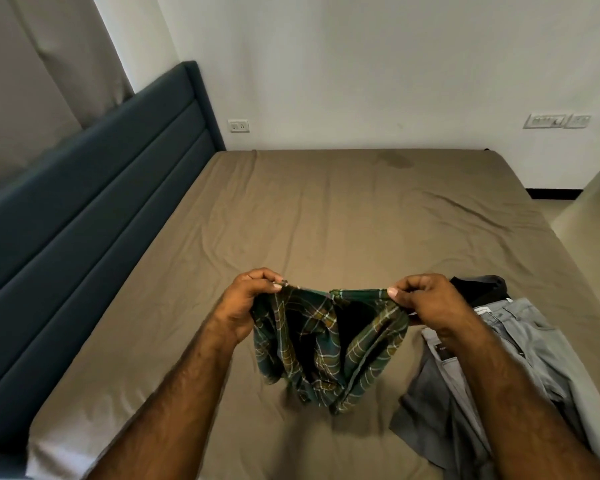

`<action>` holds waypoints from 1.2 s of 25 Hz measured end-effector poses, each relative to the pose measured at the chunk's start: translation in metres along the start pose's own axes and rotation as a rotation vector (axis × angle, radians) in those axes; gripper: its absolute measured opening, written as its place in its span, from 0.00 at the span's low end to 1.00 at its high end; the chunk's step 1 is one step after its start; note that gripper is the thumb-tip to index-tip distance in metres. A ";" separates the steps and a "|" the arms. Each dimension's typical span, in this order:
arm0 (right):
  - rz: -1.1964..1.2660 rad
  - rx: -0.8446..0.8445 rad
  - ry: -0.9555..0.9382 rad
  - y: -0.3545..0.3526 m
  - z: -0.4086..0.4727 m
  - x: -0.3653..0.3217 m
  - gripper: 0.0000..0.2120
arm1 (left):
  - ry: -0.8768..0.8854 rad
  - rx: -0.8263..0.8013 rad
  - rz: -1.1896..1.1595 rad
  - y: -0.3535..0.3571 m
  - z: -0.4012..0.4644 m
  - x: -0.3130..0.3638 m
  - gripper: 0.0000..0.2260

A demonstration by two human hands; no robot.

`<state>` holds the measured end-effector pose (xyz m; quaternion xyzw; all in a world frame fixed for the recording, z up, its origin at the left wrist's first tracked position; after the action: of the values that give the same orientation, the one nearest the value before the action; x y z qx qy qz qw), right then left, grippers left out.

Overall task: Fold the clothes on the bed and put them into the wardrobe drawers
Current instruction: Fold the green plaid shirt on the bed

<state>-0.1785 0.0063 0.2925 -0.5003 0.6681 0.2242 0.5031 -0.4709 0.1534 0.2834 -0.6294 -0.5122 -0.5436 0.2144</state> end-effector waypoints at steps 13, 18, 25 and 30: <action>0.390 -0.293 0.205 0.019 -0.005 0.020 0.12 | -0.031 -0.163 0.556 0.004 -0.001 -0.011 0.08; 0.396 -0.412 0.132 0.047 -0.017 0.009 0.07 | -0.186 0.034 0.097 0.033 -0.012 -0.039 0.07; -0.096 -0.040 -0.222 0.078 -0.033 -0.023 0.08 | -0.303 0.075 -0.081 0.095 -0.041 -0.045 0.04; -0.344 0.132 -0.354 0.064 -0.046 -0.041 0.07 | -0.178 0.026 -0.024 0.101 -0.054 -0.030 0.05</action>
<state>-0.2571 0.0131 0.3348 -0.5255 0.4879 0.1755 0.6746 -0.4035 0.0579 0.3022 -0.6661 -0.5437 -0.4816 0.1696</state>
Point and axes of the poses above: each hand's wrist, its own z-axis towards the middle knuckle, its own y-axis out of the palm, x = y × z, the point moved 7 cm from there along z, towards the middle knuckle
